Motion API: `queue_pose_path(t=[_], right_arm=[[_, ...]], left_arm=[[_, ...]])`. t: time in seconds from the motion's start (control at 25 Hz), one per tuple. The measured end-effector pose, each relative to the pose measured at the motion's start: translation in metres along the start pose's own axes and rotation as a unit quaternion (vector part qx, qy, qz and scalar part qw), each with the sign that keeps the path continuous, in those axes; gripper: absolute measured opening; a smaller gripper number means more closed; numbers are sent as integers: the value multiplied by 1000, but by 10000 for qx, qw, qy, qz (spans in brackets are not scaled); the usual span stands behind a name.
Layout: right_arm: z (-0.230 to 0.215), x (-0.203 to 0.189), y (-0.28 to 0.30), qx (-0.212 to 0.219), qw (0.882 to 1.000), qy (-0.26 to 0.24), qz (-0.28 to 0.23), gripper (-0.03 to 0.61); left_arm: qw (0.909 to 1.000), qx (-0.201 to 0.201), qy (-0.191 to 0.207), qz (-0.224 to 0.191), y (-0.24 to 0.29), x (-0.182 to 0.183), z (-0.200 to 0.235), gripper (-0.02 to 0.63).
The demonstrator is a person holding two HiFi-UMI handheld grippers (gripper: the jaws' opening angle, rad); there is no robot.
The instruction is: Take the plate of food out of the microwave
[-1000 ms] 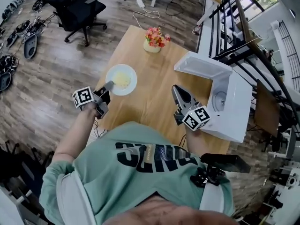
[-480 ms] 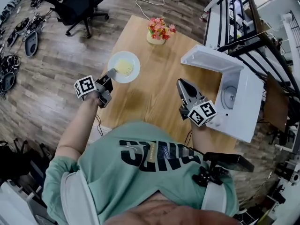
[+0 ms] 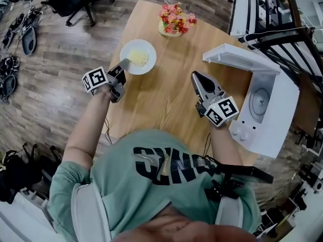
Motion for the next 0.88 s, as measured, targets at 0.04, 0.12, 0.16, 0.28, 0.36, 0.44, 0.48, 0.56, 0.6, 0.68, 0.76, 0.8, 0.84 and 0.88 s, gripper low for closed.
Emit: queue_pose_path(t=[0.04,0.12,0.16,0.28,0.36,0.44,0.48,0.56,0.6,0.68,0.76,0.8,0.84,0.88], right_arm=[[-3,-6,4,15,10000,35,23,6],[-8,-19,11,49,9998,150,94,6],[-9,-25,14,66,9997,207,132,6],[-16,-40,25,121,9993,289,204,6],[-20,-45,31,123,9992,313,228,6],[-25,-48,36,128,9991,324,231,6],[-28,-50,38,139,9991,330,233,6],[-31,-55,40,151,9989,363,258,6],[-32,-58,40,147,9987,391,275,6],[-35,-63,40,129,9984,453,299,6],[-36,-68,41,121,9982,503,304,6],[-36,-69,41,122,9981,521,306,6],[-36,-71,41,122,9980,536,307,6],[-37,-71,40,121,9980,548,307,6]], left_arm=[[10000,37,-1,42,7,-1,5,17],[9998,142,-21,125,17,-5,18,17],[9997,184,-33,154,22,-6,23,17],[9996,220,-21,200,39,-8,35,17],[9994,237,-10,235,47,-8,41,17],[9993,251,-10,265,55,-8,47,17],[9993,261,-15,276,59,-7,50,17],[9991,302,-27,296,64,-8,55,17],[9990,330,-28,310,66,-9,58,17],[9986,385,-20,350,69,-11,62,17],[9982,435,1,404,71,-12,64,17],[9980,457,13,432,72,-13,65,17],[9978,479,26,458,72,-15,66,17],[9976,500,42,480,73,-15,67,17]])
Point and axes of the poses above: the fingertips, and each gripper's own axes: y forward along the fingers, z to its left, x out of its top, the point moved 1 cm from there along -y, backward along the fingers, and after that the axes turned 9 degrees about -z, right-handed, at the moved point
